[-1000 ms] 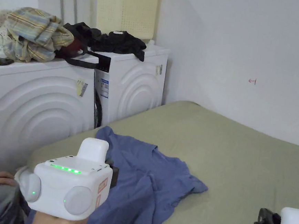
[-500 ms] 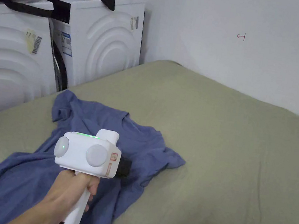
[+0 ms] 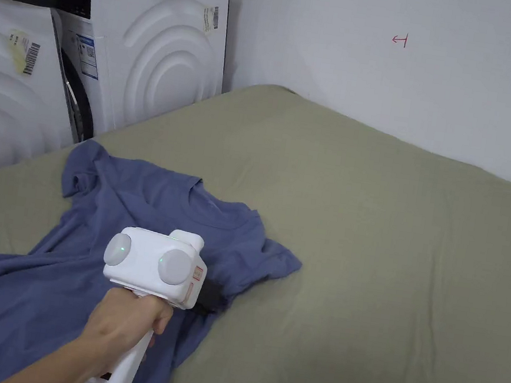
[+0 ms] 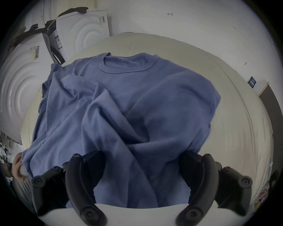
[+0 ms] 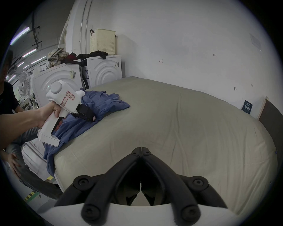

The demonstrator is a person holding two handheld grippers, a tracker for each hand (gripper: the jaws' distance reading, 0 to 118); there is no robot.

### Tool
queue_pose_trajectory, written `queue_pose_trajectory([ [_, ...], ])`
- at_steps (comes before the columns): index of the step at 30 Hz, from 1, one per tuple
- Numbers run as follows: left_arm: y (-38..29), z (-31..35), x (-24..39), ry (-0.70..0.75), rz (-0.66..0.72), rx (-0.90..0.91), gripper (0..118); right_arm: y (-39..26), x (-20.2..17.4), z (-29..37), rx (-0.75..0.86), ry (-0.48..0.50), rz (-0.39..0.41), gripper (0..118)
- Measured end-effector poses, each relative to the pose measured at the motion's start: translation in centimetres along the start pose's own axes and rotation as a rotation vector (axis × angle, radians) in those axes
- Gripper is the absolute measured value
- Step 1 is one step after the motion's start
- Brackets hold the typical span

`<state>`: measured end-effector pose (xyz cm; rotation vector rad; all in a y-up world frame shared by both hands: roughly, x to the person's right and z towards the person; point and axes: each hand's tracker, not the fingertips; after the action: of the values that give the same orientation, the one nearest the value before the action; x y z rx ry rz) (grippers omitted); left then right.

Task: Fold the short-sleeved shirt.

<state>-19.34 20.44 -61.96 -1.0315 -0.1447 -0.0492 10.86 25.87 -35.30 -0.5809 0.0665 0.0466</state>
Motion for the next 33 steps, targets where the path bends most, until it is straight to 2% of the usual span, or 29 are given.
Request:
queue_pose_trajectory([
  [1,0.1,1.0,0.1,-0.008,-0.003,0.033,3,0.0,0.2,0.2,-0.003,-0.005,-0.003,1],
  [3,-0.5,1.8,-0.6,0.095,0.001,0.07,3,-0.1,0.8,0.9,0.001,-0.017,-0.015,1],
  [4,-1.2,2.1,-0.6,-0.036,0.028,0.002,3,0.0,1.1,1.3,-0.001,-0.023,-0.016,1],
  [9,-0.4,5.0,1.4,-0.048,0.0,0.063,3,-0.2,3.9,4.7,0.019,-0.091,-0.057,1],
  [12,0.2,7.3,3.9,-0.13,-0.004,0.108,3,-0.7,6.2,6.9,0.015,-0.148,-0.076,1],
  [18,1.5,12.0,17.6,-0.308,-0.159,0.166,3,-2.0,11.3,12.1,0.03,-0.263,-0.126,1],
  [25,1.3,12.4,38.6,-0.561,-0.37,0.134,3,-4.7,17.4,17.7,0.037,-0.401,-0.196,1],
  [29,-1.7,12.6,48.7,-0.697,-0.468,0.084,3,-6.5,20.8,19.9,0.022,-0.485,-0.25,1],
  [33,-5.4,12.9,55.8,-0.839,-0.505,0.035,3,-7.9,23.4,21.0,0.007,-0.535,-0.297,1],
])
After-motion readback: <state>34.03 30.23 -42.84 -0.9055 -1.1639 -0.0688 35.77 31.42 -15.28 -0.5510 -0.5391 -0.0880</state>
